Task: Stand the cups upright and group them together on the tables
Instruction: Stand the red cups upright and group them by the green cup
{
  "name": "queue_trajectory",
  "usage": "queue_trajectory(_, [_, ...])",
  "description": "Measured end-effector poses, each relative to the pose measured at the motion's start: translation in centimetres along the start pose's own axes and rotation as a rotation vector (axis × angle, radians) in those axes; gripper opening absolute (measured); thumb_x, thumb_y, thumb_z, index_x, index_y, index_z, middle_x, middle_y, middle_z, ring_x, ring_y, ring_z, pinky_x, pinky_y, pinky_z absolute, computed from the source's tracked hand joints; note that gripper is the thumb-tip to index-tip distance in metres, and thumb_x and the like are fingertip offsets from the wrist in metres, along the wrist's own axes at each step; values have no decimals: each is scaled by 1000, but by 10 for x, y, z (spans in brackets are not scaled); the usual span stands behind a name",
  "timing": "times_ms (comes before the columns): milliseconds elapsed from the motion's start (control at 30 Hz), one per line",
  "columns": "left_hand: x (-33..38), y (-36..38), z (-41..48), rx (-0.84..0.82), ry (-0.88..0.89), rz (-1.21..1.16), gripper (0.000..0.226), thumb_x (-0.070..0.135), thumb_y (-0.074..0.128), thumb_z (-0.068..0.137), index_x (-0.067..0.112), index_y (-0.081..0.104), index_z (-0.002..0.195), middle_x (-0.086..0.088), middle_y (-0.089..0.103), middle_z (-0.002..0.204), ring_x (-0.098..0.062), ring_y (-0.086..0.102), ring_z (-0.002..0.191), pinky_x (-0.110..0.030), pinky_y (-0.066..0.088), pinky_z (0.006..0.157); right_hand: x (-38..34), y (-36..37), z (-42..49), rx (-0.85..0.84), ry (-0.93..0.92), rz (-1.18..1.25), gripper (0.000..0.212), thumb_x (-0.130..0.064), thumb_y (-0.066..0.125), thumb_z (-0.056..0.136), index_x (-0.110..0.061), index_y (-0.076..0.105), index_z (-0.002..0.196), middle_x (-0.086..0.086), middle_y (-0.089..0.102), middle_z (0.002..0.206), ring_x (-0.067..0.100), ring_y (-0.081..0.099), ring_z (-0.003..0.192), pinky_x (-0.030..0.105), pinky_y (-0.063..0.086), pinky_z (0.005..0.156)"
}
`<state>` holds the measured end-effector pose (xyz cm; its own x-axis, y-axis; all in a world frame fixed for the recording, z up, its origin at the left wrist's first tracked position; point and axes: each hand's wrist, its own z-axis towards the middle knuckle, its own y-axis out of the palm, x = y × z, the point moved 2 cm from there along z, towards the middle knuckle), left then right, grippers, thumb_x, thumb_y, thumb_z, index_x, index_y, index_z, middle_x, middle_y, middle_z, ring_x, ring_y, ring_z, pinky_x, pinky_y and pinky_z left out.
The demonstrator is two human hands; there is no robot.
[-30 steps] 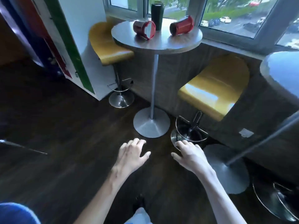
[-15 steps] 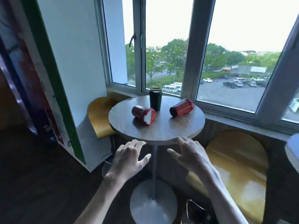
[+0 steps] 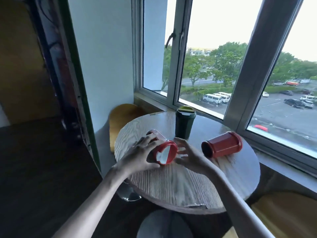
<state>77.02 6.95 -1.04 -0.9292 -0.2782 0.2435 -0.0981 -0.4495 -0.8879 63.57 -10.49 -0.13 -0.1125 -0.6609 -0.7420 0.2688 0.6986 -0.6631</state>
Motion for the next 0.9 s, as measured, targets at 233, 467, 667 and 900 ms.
queue_trajectory(233, [-16, 17, 12, 138, 57, -183, 86, 53, 74, 69, 36, 32, 142, 3, 38, 148, -15, 36, 135, -42, 35, 109, 12, -4, 18, -43, -104, 321, 59, -13, 70, 80, -32, 46, 130, 3, 58, 116, 8, 62, 96, 26, 52, 80])
queue_trajectory(467, [-19, -22, 44, 224, -187, -745, 92, 64, 79, 52, 41, 44, 134, 12, 52, 134, -2, 52, 119, -26, 43, 102, -19, -34, 32, 9, -190, 296, 77, -44, 76, 68, -38, 40, 136, -8, 57, 129, 10, 55, 118, 38, 50, 96])
queue_trajectory(667, [-18, -36, 65, 244, -259, -935, 86, 61, 83, 48, 41, 53, 126, 2, 62, 123, -18, 61, 107, -40, 55, 88, -29, -39, 50, 193, -247, 367, 81, -48, 80, 65, -26, 45, 134, -2, 63, 123, 17, 57, 118, 51, 49, 95])
queue_trajectory(900, [-25, -16, 65, 206, -365, -966, 90, 75, 75, 44, 40, 54, 124, 2, 65, 114, -20, 64, 99, -34, 55, 81, -17, -28, 55, 233, -185, 440, 78, -60, 79, 58, -28, 53, 124, -5, 66, 116, 14, 62, 111, 41, 56, 86])
